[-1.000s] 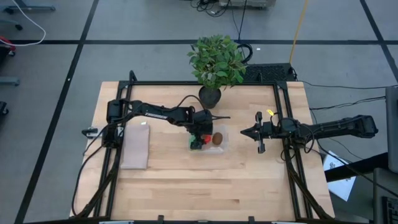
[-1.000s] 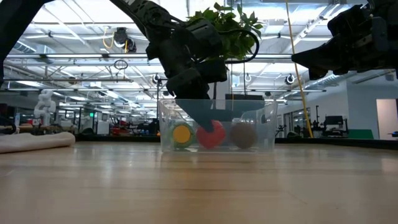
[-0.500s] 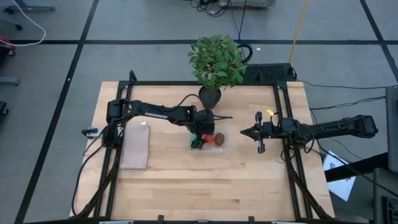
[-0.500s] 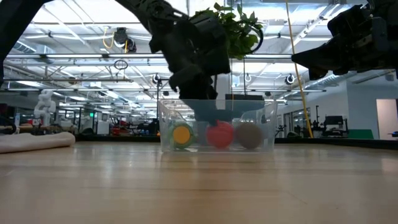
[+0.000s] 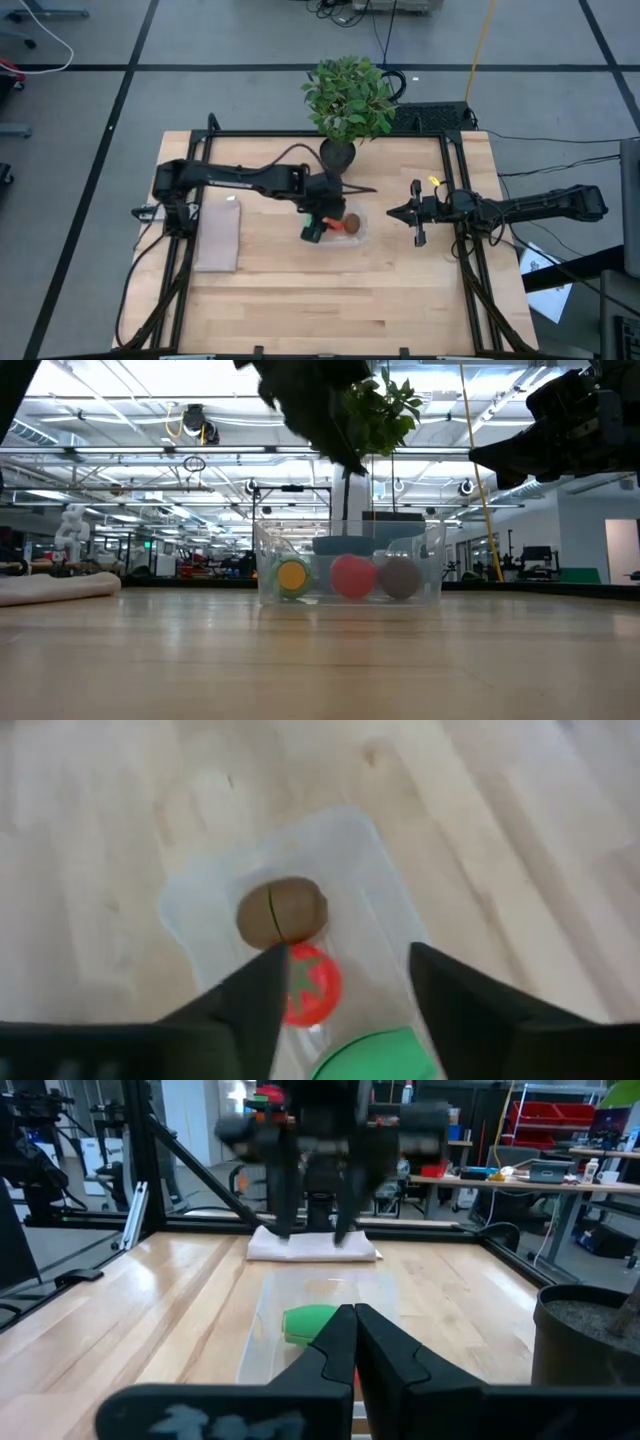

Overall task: Pick and placing Produce into tupperware
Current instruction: Return to Home Position

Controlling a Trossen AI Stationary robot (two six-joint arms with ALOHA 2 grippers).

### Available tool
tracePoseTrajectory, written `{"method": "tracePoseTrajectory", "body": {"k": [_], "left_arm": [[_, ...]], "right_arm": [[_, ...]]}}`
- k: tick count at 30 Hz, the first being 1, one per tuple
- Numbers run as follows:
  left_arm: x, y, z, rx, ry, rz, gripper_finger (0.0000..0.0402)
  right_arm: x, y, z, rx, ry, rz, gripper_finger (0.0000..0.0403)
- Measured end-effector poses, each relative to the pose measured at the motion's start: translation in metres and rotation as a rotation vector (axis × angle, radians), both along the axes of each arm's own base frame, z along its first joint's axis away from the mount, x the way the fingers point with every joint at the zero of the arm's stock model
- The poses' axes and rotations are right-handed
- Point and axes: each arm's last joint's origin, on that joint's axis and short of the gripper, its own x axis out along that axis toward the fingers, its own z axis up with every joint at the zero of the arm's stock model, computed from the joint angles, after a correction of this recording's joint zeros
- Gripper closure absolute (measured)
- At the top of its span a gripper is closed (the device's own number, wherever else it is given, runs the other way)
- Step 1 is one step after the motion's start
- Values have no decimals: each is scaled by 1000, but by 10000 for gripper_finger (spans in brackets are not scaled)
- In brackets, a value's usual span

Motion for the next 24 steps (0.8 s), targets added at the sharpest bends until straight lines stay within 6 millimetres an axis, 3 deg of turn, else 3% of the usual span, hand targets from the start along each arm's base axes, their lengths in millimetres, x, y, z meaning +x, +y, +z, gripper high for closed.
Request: {"method": "tracePoseTrajectory", "body": {"k": [9,18,24], "left_arm": [[-42,-4,54,-61,-45,-2,384],[-105,-12,97,-55,-212,22,399],[-154,-19,94,-81,-437,23,400]], "right_arm": [[0,0,0,3,-2,0,403],[0,0,1,9,-16,0,403],[0,0,1,13,-16,0,403]]}}
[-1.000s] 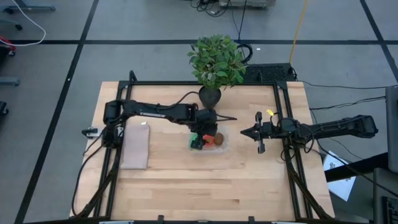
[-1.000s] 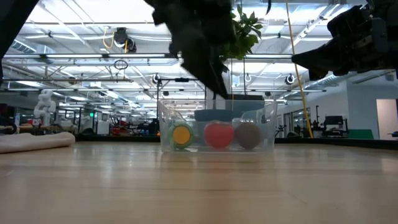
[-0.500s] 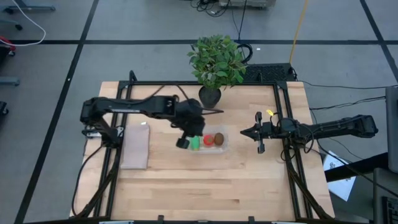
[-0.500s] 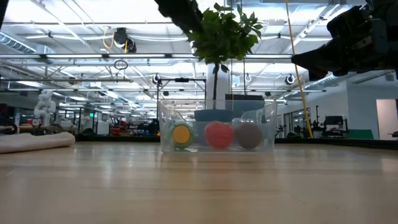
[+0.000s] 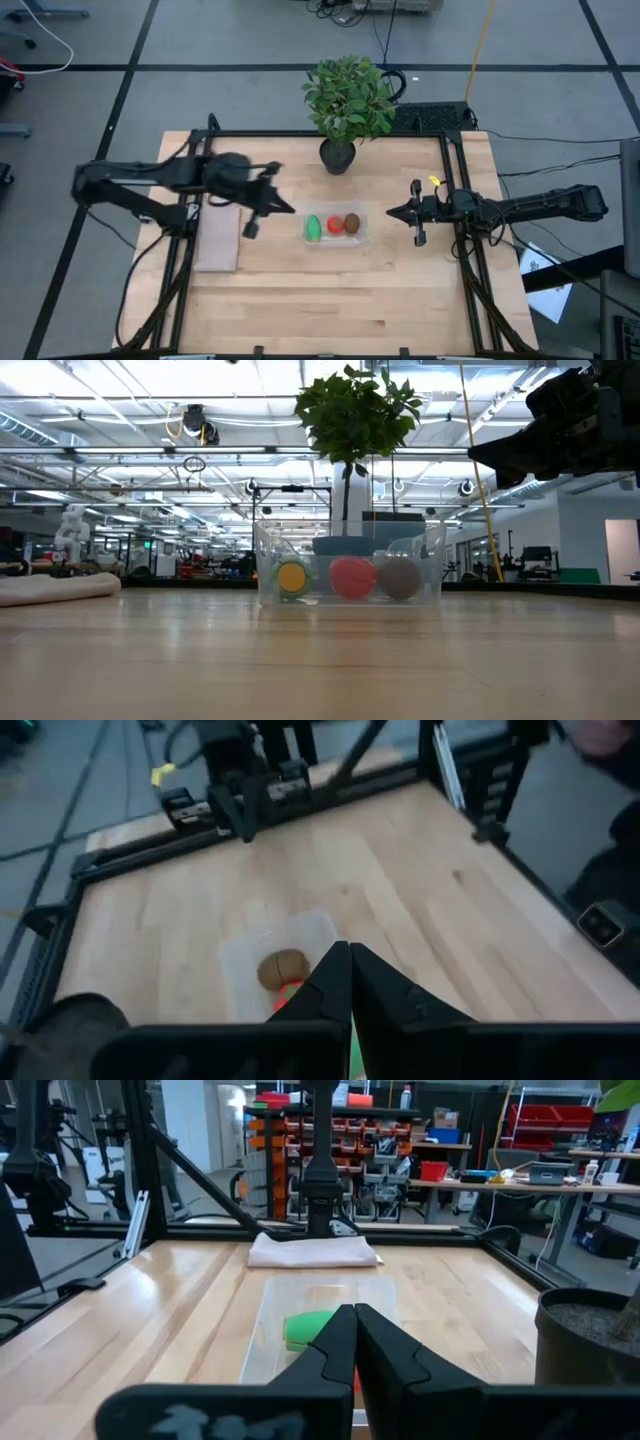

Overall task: Pick and placing Produce into tupperware
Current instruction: Return to Home Position

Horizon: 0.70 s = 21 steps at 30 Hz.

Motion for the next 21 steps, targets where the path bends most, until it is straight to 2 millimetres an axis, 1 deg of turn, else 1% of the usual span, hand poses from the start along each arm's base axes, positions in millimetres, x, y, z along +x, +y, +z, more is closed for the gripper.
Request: {"method": "tracePoseTrajectory", "body": {"k": [2,4,6,9,14,18,21], "left_arm": [[-15,-1,-8,-14,-70,25,399],[-32,-1,-18,-17,-104,61,400],[-48,0,-23,-31,-142,77,400],[-67,0,-35,-41,-189,88,400],[-87,2,-61,-50,-281,142,400],[-98,3,-83,-48,-330,172,400],[-105,3,-93,-53,-391,166,401]], "right_arm": [[0,0,0,4,2,0,403],[0,0,0,3,2,0,403],[0,0,0,3,3,0,403],[0,0,0,1,2,0,403],[0,0,1,4,-9,0,403],[0,0,4,11,-39,0,403],[0,0,6,19,-63,1,403]]}}
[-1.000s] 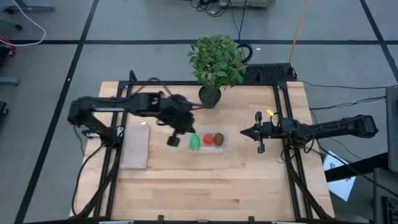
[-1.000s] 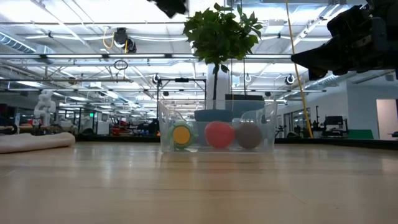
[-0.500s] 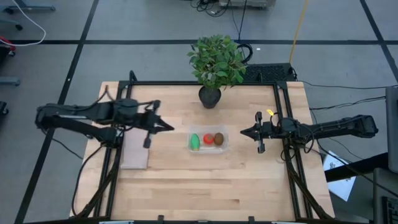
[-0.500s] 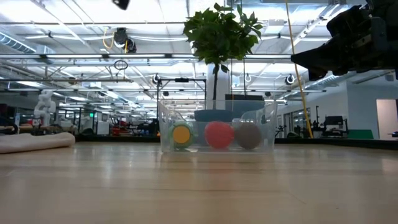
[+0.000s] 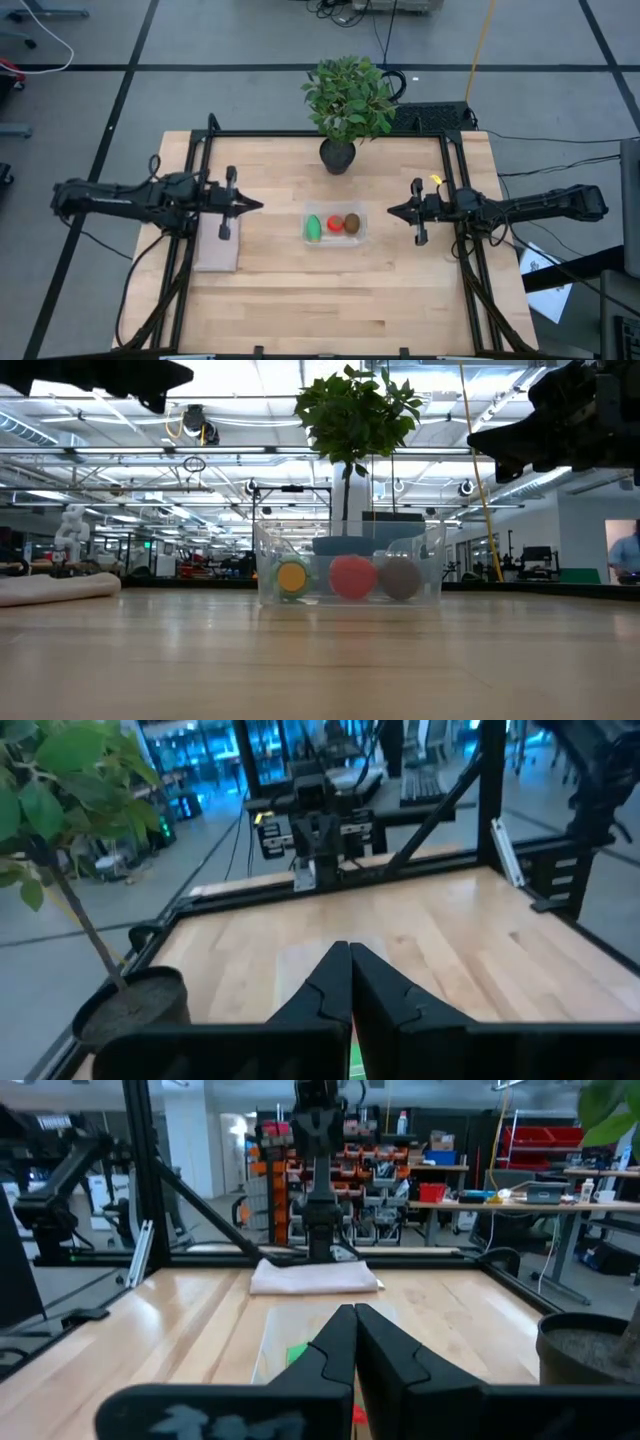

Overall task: Pick and placing Produce into tupperware
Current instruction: Return to Home Position

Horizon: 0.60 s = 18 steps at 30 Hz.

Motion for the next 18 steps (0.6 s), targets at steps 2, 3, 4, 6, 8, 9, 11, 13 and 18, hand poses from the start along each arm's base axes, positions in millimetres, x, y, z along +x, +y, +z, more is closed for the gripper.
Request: {"method": "tracePoseTrajectory", "body": {"k": [2,3,4,6,8,9,11,13,18], "left_arm": [[-5,0,-6,-1,-27,-3,401],[-7,0,-8,-3,-37,-1,401],[-9,0,-10,-7,-39,0,401],[-13,0,-14,-11,-51,0,401],[-18,1,-18,-20,-61,10,401],[-20,1,-20,-24,-66,29,401],[-25,2,-26,-26,-66,54,401],[-28,2,-33,-22,-64,55,401],[-34,1,-48,-17,-100,7,401]], "right_arm": [[0,0,1,8,-5,1,403],[0,0,0,14,-4,1,403],[0,0,0,17,-5,1,403],[0,0,1,21,-7,2,403],[0,0,2,21,-23,2,403],[0,0,3,21,-29,2,403],[0,0,3,21,-29,2,403],[0,0,3,21,-28,2,403],[0,0,3,21,-26,1,403]]}}
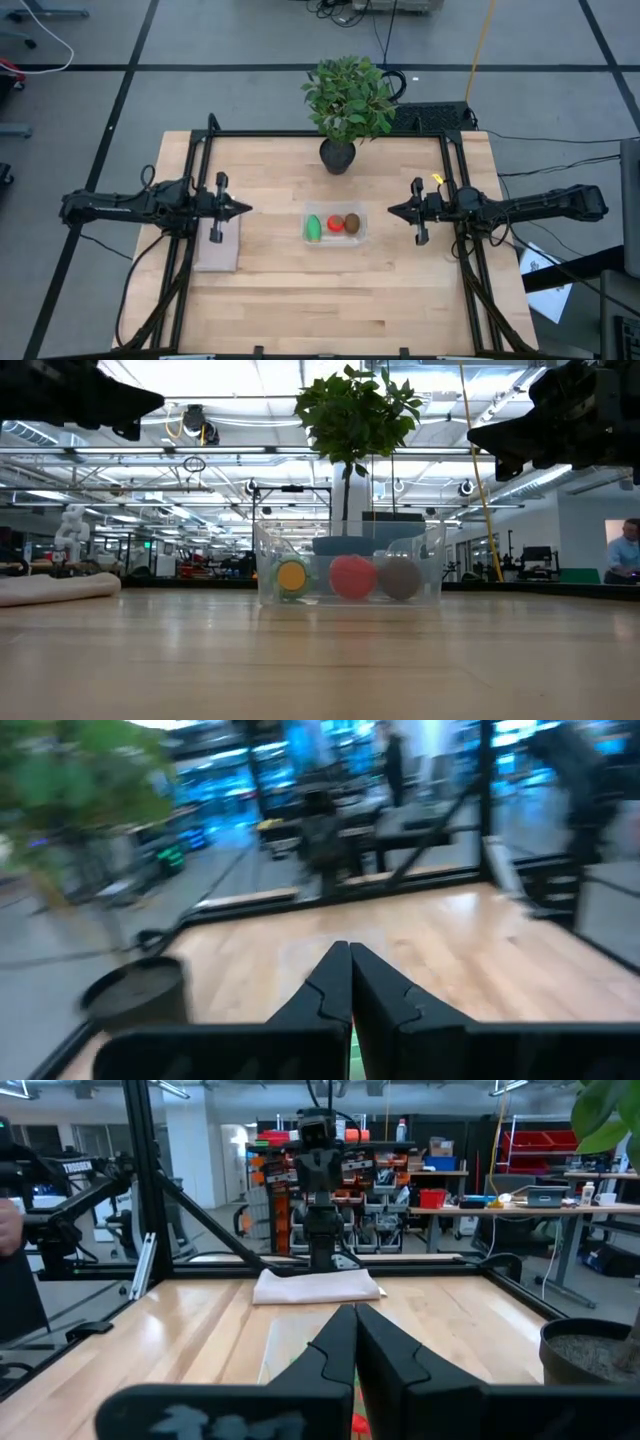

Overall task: Pick and placing Produce into tupperware
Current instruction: Return to Home Position

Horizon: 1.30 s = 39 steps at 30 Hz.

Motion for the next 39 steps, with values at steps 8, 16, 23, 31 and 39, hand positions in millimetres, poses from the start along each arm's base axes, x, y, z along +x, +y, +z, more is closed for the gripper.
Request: {"method": "tracePoseTrajectory", "body": {"k": [8,16,23,31,39], "left_arm": [[-1,-4,-11,8,-14,-147,401],[-1,-5,-19,41,11,-159,401],[-1,-5,-20,47,15,-158,401],[-1,-5,-24,47,55,-159,401],[-4,-3,-26,75,86,-114,401]], "right_arm": [[0,0,0,-1,-1,0,403],[0,-1,1,23,-16,-42,403],[-3,-1,6,23,-57,-44,403],[-12,2,14,24,-120,3,403],[-14,0,14,63,-116,-73,403]]}}
